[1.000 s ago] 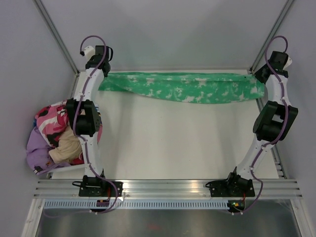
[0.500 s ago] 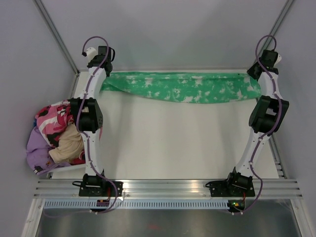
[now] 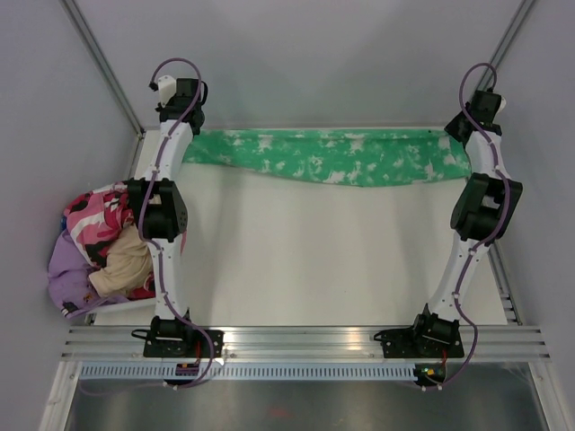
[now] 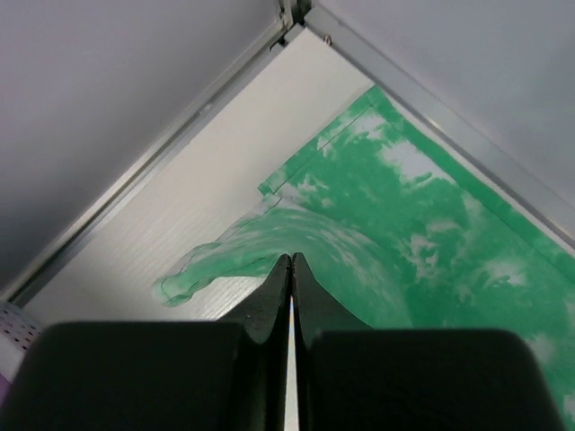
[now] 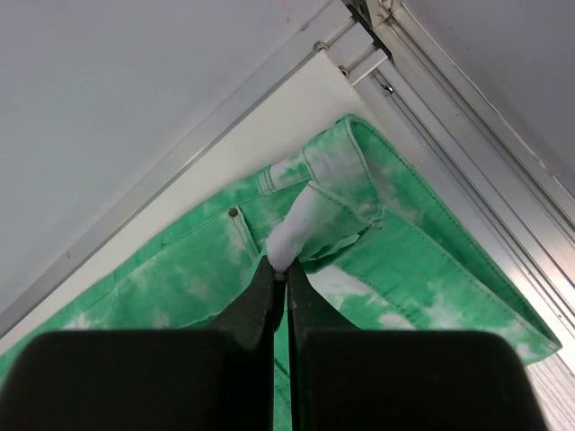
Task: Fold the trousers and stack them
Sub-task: Fold the trousers
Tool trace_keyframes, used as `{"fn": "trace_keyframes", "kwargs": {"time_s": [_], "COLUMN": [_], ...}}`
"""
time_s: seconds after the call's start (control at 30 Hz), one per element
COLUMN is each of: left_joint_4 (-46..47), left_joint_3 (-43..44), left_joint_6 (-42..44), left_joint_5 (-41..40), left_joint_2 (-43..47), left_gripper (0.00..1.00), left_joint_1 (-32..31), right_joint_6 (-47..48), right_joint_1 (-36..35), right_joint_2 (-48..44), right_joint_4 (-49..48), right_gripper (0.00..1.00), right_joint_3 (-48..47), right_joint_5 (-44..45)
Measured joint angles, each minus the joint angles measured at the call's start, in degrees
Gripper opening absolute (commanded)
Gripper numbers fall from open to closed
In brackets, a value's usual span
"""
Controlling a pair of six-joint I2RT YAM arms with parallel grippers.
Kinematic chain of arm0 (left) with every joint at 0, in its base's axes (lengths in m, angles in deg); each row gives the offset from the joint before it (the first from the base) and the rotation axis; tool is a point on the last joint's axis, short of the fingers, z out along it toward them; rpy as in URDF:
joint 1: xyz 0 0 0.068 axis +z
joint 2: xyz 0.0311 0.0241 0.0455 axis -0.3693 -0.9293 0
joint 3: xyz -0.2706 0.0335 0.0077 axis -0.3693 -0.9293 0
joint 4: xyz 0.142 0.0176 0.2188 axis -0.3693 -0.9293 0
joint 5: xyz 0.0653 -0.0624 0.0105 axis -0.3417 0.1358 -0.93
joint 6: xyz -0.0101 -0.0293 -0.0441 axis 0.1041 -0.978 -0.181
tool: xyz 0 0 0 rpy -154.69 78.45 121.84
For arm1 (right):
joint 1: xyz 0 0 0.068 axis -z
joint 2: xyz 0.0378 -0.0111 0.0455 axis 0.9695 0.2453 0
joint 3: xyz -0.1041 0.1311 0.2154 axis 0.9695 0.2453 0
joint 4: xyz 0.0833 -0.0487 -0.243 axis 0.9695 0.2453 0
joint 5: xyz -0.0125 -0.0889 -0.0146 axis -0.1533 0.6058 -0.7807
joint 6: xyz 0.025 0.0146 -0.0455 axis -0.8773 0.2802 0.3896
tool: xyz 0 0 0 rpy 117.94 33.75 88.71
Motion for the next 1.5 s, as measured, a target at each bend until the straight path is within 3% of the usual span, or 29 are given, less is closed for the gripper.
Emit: {"fn": "trace_keyframes", "kwargs": {"time_s": [0.37,0.67,0.77,0.87,0.9,0.97,1.0,1.03,1.13,1.3,1.5], "left_joint_4": [5.1,5.6,8.2,11.4,12.5,14.8,15.7,16.5,17.9,16.2,5.9], "left_joint_3": [5.6,5.6,5.6,5.6,5.6,5.7,5.8,5.9,6.0,5.1,-1.4], "left_joint_6": [3.7,3.7,4.2,4.8,5.0,5.5,5.7,6.1,5.8,4.0,-10.0], "left_joint_5": [-1.8,-4.1,-4.2,-4.2,-4.4,-4.7,-4.7,-4.7,-4.6,-2.6,5.1], "left_joint_2": [-5.0,-9.3,-9.3,-9.4,-9.4,-9.4,-9.4,-9.4,-9.4,-8.4,-1.2], "left_gripper": [0.02,0.02,0.04,0.10,0.19,0.40,0.69,0.78,0.95,0.98,1.00], "left_joint_1": [0.0,0.0,0.0,0.0,0.2,0.6,0.9,1.2,1.9,2.4,3.2], "right_joint_6": [0.4,1.3,1.6,1.4,1.3,1.3,1.5,1.3,2.2,3.2,3.6], "right_joint_1": [-0.6,-1.5,-1.7,-1.9,-1.9,-1.9,-1.9,-1.9,-1.9,-2.7,-4.2], "right_joint_2": [7.0,14.6,15.5,16.2,16.2,16.2,16.2,16.2,16.2,14.4,6.9], "right_joint_4": [-7.7,-10.1,-11.2,-12.5,-13.3,-15.0,-15.6,-16.1,-17.1,-16.6,-15.8], "right_gripper": [0.04,0.13,0.20,0.37,0.51,0.64,0.80,0.86,0.90,0.91,0.92], "right_joint_3": [-5.0,-9.7,-11.1,-13.0,-13.5,-14.6,-15.1,-15.5,-16.0,-13.1,-3.4], "right_joint_5": [-4.5,-5.6,-5.6,-6.0,-6.2,-6.9,-7.5,-7.9,-9.4,-11.7,-13.7]}}
